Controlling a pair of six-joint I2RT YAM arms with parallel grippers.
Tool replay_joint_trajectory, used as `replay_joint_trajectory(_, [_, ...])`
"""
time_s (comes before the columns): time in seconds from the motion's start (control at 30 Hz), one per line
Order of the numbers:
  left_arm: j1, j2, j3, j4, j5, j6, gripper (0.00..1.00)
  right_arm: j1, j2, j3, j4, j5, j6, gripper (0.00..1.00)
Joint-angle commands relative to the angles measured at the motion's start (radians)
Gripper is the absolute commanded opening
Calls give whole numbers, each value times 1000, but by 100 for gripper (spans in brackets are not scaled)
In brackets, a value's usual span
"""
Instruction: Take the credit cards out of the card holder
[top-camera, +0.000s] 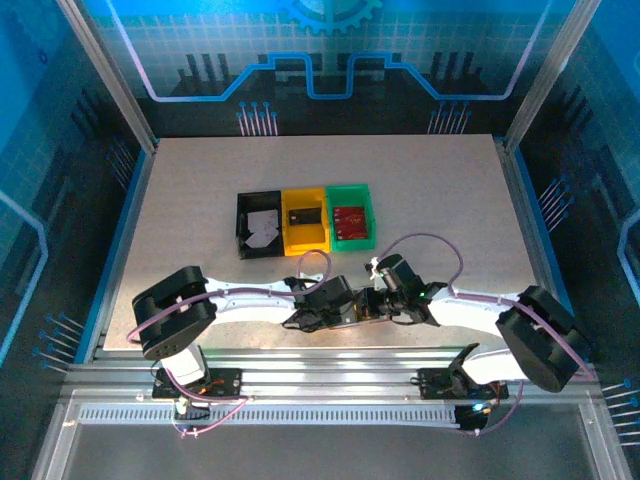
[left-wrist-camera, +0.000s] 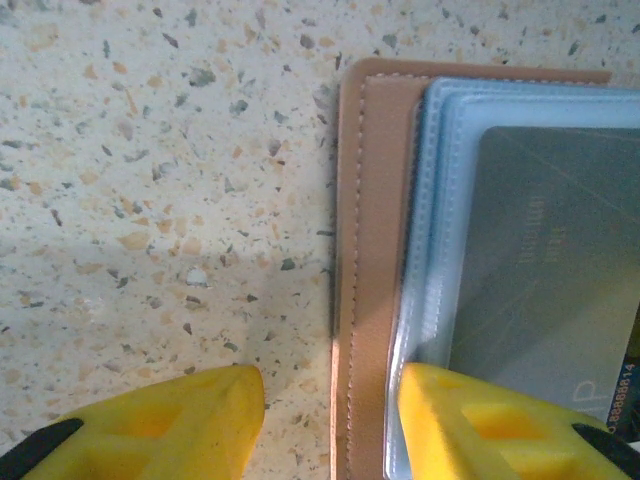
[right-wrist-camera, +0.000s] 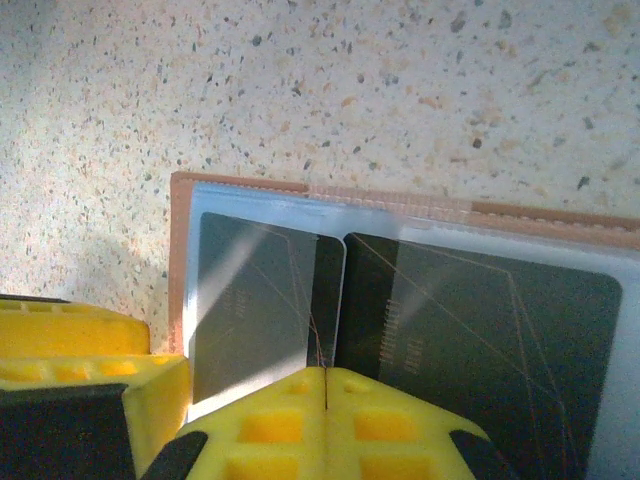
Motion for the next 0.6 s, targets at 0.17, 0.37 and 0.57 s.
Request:
replay_joint_trajectory(0.17, [-26, 168, -57, 200, 138, -21, 44, -20, -50, -27, -49, -24, -14, 0])
replay_joint_trajectory(0.37, [-26, 171, -57, 200, 138, -22, 44, -65, -91, -41, -59, -56, -16, 0])
replay_joint_trajectory(0.57, [-26, 179, -53, 205, 143, -20, 44, -94, -134, -53, -70, -85, -22, 0])
